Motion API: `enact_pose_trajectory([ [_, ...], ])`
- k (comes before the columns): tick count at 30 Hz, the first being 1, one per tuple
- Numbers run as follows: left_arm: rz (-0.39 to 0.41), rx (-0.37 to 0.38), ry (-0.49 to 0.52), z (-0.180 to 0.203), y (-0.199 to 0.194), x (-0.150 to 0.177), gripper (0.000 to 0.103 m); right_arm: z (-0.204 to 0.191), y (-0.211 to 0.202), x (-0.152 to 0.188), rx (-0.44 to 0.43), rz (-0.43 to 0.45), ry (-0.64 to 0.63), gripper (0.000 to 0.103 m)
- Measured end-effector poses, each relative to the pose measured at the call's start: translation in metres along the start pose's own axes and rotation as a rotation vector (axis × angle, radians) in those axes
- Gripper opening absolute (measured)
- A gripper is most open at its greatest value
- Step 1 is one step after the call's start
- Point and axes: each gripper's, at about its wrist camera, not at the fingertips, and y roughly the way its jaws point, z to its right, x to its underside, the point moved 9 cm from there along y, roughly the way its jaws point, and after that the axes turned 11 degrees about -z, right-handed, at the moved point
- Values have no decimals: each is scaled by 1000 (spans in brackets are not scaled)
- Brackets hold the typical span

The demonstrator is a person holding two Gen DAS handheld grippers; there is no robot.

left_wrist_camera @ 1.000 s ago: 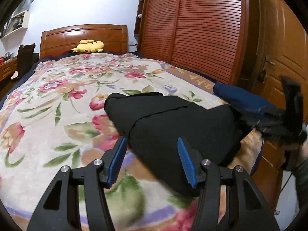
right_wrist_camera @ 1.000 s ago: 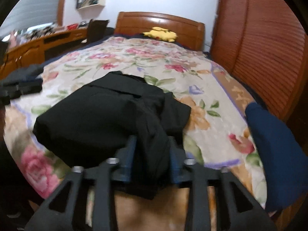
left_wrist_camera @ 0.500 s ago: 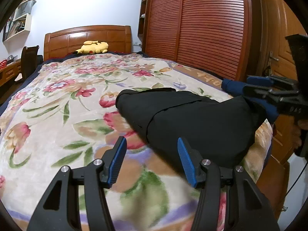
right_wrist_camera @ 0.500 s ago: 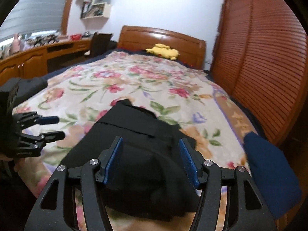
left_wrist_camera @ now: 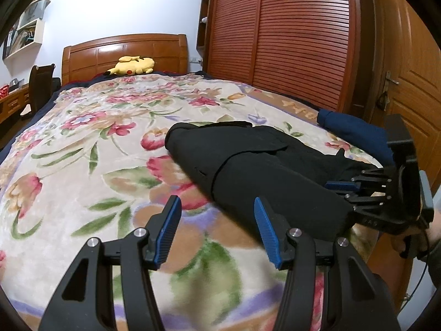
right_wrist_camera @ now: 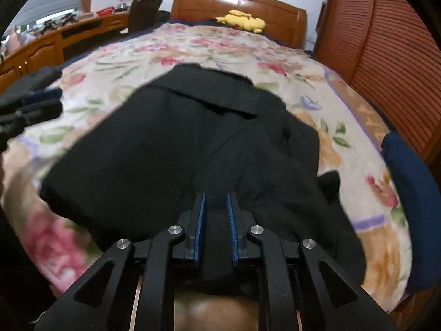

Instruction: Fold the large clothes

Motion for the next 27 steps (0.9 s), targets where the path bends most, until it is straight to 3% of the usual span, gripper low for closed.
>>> enact_pose_trajectory([
  [5, 1, -12, 18, 4, 0, 1, 54, 2, -2, 3, -4, 10, -2, 11],
  [8, 0, -15, 20, 5, 0, 3, 54, 11, -26, 1, 21, 55, 9, 11],
  [10, -1, -17, 22, 5, -1, 4, 54, 21, -46, 1, 45, 106, 26, 17],
  [18, 5, -9, 19, 7, -1, 2, 54, 35, -14, 21, 53, 34, 39, 14],
  [22, 6, 2, 24, 8, -2, 1, 54, 34, -31, 20, 46, 56, 48, 17],
  [23, 6, 0, 26, 8, -2, 0, 54, 35, -38, 21, 46, 67, 51, 21],
  [25, 8, -12, 29, 7, -3, -3, 56, 36, -56, 25, 28, 92, 64, 39],
  [26, 6, -17, 31, 6, -2, -5, 56, 37, -65, 28, 30, 102, 71, 61],
  [27, 6, -20, 32, 6, -2, -7, 56, 39, -72, 31, 39, 111, 73, 68],
])
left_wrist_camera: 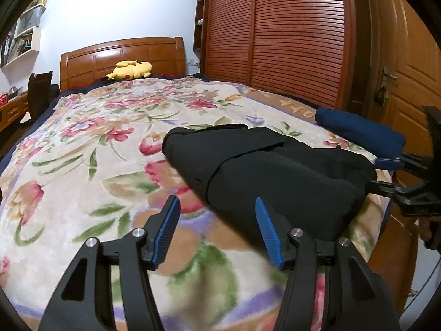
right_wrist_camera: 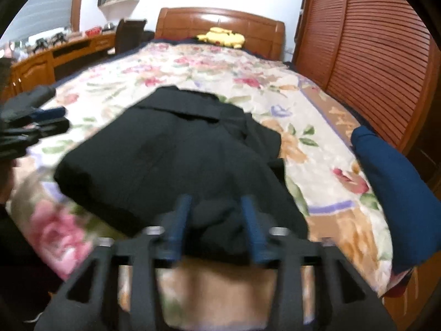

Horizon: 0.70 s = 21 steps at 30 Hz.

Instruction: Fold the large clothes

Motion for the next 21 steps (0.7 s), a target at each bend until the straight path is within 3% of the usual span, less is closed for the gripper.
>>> enact_pose_trajectory([
  [6, -15, -16, -7, -5, 9, -22, 56, 19, -15, 24, 7, 0, 32, 68],
  [12, -59, -34, 1, -20, 43, -47, 56, 32, 11, 44, -33, -44, 84, 68],
  [21, -133, -32, -7, -38, 101, -68, 57, 34, 36, 41, -92, -41, 129, 68],
])
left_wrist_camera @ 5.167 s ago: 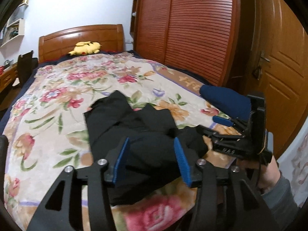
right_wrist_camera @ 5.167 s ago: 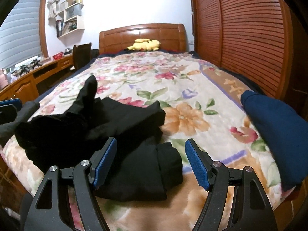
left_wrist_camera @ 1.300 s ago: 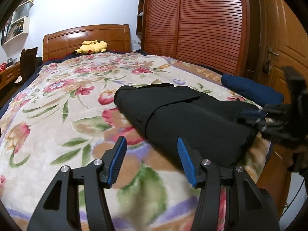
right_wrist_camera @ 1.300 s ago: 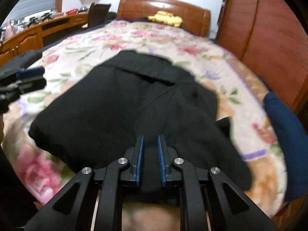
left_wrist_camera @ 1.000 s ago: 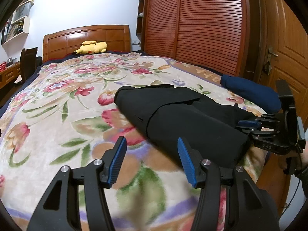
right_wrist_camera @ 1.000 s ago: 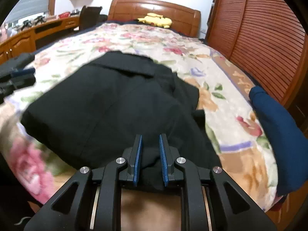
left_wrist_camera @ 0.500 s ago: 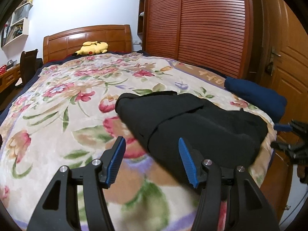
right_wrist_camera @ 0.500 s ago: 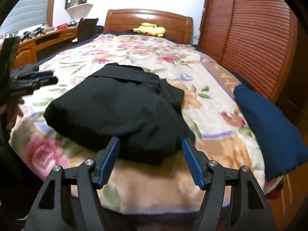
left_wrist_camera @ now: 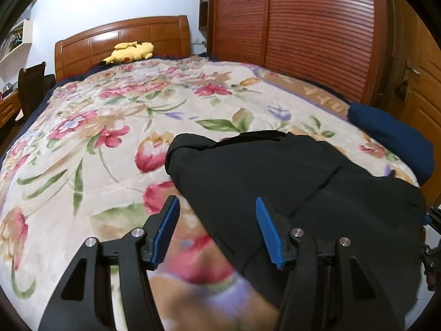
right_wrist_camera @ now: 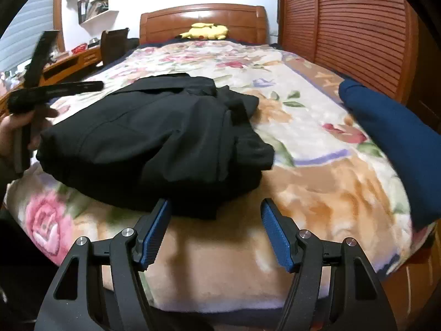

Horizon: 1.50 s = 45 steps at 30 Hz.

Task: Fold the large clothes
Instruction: 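Grasp the folded coat with both grippers and lift it off the bed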

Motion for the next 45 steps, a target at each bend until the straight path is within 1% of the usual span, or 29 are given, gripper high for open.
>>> enact_pose_trajectory([
  [2, -19, -7, -2, -3, 11, -5, 57, -1, 5, 0, -7, -4, -1, 68],
  [6, -44, 9, -29, -12, 30, -17, 57, -3, 14, -2, -26, -4, 8, 68],
  [11, -82, -6, -34, -20, 51, -27, 58, -3, 17, -4, -32, 4, 9, 68],
  [17, -112, -39, -33, -30, 75, -32, 76, -4, 19, -4, -34, 7, 2, 68],
  [18, -109, -50, -33, -32, 78, -34, 82, -4, 19, -4, -35, 9, 4, 68],
  [20, -108, -62, -32, -36, 83, -36, 89, -5, 18, -4, -38, 11, 5, 68],
  [22, -112, -67, -42, -42, 90, -40, 99, -6, 18, -5, -44, 12, 6, 68],
  [24, -126, -50, -55, -45, 96, -41, 101, -7, 19, -5, -54, 15, 11, 69],
  [27, -142, -26, -56, -46, 105, -45, 102, -10, 21, -6, -64, 18, 10, 69],
  [32, -138, -38, -29, -40, 109, -47, 103, -12, 23, -7, -84, 18, 21, 69],
  [33, -137, -33, -25, -38, 108, -48, 100, -12, 24, -8, -87, 18, 23, 69],
  [34, -136, -23, -19, -36, 108, -48, 94, -13, 24, -7, -91, 18, 27, 70],
  [35, -137, -7, -14, -34, 106, -48, 91, -13, 25, -7, -94, 18, 32, 70],
  [37, -141, 36, -13, -29, 105, -47, 75, -14, 25, -7, -97, 20, 41, 70],
  [38, -145, 60, -14, -26, 104, -47, 72, -13, 25, -7, -100, 18, 48, 71],
  [39, -145, 69, -7, -24, 103, -46, 66, -14, 26, -7, -103, 14, 53, 72],
  [40, -145, 71, 4, -21, 102, -47, 59, -14, 27, -7, -102, 11, 53, 72],
  [41, -143, 69, 19, -19, 101, -47, 56, -13, 28, -7, -99, 8, 52, 73],
  [43, -144, 59, 26, -16, 98, -47, 43, -14, 29, -7, -98, 4, 54, 74],
  [45, -142, 45, 33, -16, 92, -48, 33, -14, 29, -7, -99, 3, 53, 75],
])
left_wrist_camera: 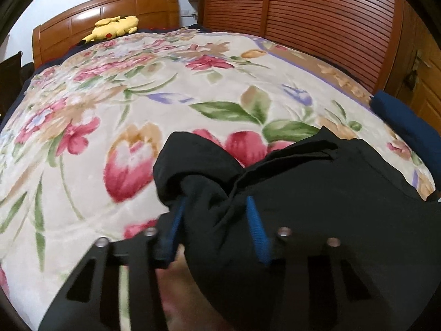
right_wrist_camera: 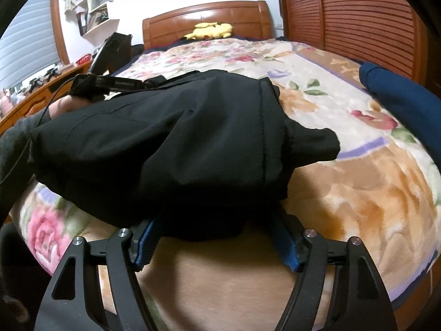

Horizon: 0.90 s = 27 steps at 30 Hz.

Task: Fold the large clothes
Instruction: 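Grasp the folded coat with both grippers and lift it off the bed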

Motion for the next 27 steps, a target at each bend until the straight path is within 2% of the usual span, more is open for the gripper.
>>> enact_pose_trajectory([
  [1, 2, -6, 1, 0, -2, 0, 27, -1, 0, 0, 1, 3, -3, 75],
  [2, 5, -16, 2, -1, -6, 0, 24, -2, 0, -1, -8, 6, -9, 68],
  [3, 11, -34, 3, -2, -11, 0, 15, -7, 0, 0, -42, 9, -23, 48],
  [4, 16, -51, 2, -3, -16, -1, 12, -9, -5, -1, -55, 33, -32, 40],
  [5, 22, -52, -3, -4, -21, -1, 11, -11, -8, -1, -72, 45, -45, 25],
  [6, 27, -51, -5, -5, -25, -1, 10, -12, -11, -1, -75, 52, -59, 22],
  [9, 51, -75, 5, -4, -42, -3, 8, -13, -23, -6, -66, 87, -74, 17],
  [15, 104, -111, 39, 14, -80, -9, 7, -6, -48, -25, -27, 143, -81, 15],
  [20, 153, -142, 106, 45, -108, -10, 7, 9, -57, -33, 6, 154, -91, 14],
  [27, 163, -147, 157, 81, -124, -8, 6, 36, -74, -33, 61, 159, -92, 14],
])
